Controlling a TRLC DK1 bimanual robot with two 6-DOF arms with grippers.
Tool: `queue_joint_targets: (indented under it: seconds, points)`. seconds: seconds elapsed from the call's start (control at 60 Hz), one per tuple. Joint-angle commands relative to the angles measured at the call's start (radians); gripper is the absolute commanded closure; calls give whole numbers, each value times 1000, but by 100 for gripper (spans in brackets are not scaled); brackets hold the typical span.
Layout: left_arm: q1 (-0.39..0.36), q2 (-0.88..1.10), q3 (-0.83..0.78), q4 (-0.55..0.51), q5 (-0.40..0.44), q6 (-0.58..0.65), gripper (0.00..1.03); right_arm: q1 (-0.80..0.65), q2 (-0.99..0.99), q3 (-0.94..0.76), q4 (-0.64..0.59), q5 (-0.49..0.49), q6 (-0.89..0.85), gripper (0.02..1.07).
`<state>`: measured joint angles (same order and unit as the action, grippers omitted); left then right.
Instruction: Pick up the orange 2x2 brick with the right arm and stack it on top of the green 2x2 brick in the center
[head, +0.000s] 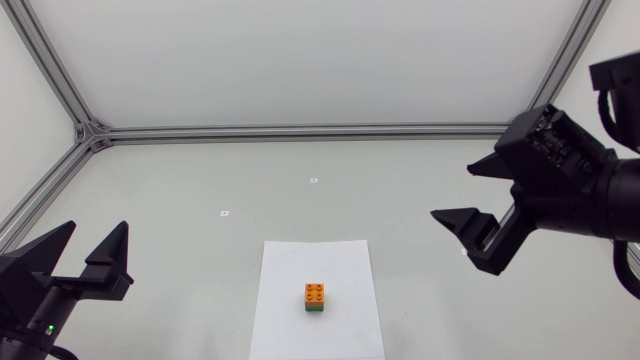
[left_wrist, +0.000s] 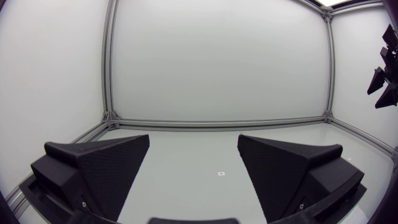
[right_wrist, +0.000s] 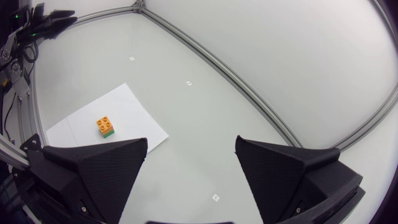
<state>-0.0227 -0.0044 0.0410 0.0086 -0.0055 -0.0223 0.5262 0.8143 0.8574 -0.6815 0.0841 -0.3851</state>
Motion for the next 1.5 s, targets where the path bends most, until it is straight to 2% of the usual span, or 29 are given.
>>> queue_joint_targets:
  seconds: [0.0, 0.1, 0.45, 0.533, 0.7, 1.483]
  points:
    - [3, -8, -41, -13, 4, 13, 4, -80, -115, -78, 39, 8, 12, 7]
    - [3, -8, -41, -13, 4, 13, 4, -169, -277, -176, 123, -7, 3, 7]
    - [3, -8, -41, -13, 4, 13, 4, -284, -573, -347, 138, 8, -17, 7]
    - [3, -8, -41, -15, 4, 13, 4, -265, -659, -380, 135, 65, -15, 7]
    - [3, -8, -41, -13, 4, 13, 4, -359, -817, -491, 175, 49, -21, 7]
    - [3, -8, -41, -13, 4, 13, 4, -500, -815, -799, 599, -63, 318, 7]
